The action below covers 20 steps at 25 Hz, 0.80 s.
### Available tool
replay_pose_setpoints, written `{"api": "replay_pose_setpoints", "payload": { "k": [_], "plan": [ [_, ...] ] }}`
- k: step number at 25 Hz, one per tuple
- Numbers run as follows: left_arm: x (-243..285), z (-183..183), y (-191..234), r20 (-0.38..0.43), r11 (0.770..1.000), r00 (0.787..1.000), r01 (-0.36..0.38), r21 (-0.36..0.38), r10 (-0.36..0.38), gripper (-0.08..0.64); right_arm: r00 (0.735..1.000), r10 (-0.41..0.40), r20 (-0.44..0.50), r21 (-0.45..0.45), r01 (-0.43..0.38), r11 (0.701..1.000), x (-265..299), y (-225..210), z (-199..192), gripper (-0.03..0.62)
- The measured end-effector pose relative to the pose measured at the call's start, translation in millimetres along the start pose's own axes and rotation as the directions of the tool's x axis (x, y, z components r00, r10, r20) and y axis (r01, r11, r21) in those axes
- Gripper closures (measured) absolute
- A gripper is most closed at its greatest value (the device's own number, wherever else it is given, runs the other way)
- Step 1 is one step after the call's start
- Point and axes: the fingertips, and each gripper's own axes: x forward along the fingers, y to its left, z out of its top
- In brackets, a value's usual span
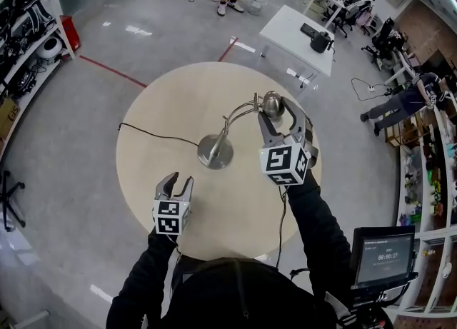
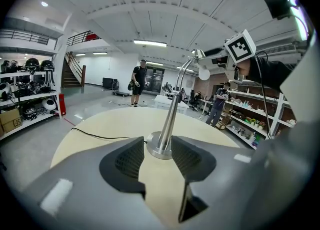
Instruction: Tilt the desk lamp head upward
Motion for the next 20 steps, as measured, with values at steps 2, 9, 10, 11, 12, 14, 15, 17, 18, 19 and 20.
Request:
{"api": "replay_pose_setpoints", "payload": {
  "k": [2,9,10,11,12,14,15,17,18,19,20],
  "plan": [
    [-1,0,1,0.0,1.0,1.0,-0.003,-0.003,0.003,0.383,1.0,0.007,0.009,-0.028,-0.007,1.0,1,1,6,0.314],
    [-5,-3,3,-0.001,1.0,1.0,-0.012,-0.016,0.012,0.383,1.0,0.012,0.027,-0.08,-0.009,0.997,0,4,19,0.314],
    [-5,-4,3,-0.002,1.0,1.0,-0.013,-0.02,0.013,0.383,0.999,0.012,0.03,-0.086,-0.01,0.996,0,4,20,0.314],
    [-6,-5,3,-0.002,1.0,1.0,-0.013,-0.024,0.013,0.383,0.999,0.013,0.032,-0.092,-0.01,0.996,0,5,21,0.314],
    [-6,-5,4,-0.002,0.999,1.0,-0.014,-0.029,0.014,0.383,0.999,0.013,0.034,-0.098,-0.009,0.995,-1,5,22,0.314],
    [-7,-5,4,-0.001,0.999,1.0,-0.015,-0.034,0.015,0.383,0.999,0.014,0.038,-0.111,-0.01,0.994,-1,6,25,0.314],
    [-7,-5,4,0.0,0.999,1.0,-0.015,-0.035,0.015,0.383,0.999,0.017,0.041,-0.119,-0.012,0.993,0,6,27,0.314],
    [-8,-5,5,0.0,0.999,1.0,-0.018,-0.035,0.018,0.383,0.999,0.024,0.047,-0.135,-0.018,0.991,0,7,30,0.314],
    [-8,-6,5,-0.001,0.999,1.0,-0.019,-0.035,0.019,0.383,0.998,0.029,0.05,-0.143,-0.022,0.989,1,8,32,0.314],
    [-9,-7,5,-0.004,0.999,1.0,-0.019,-0.034,0.019,0.383,0.998,0.034,0.052,-0.151,-0.026,0.988,1,9,33,0.314],
    [-9,-8,5,-0.006,0.999,1.0,-0.019,-0.034,0.019,0.383,0.998,0.038,0.055,-0.159,-0.029,0.987,1,10,35,0.314]
  ]
}}
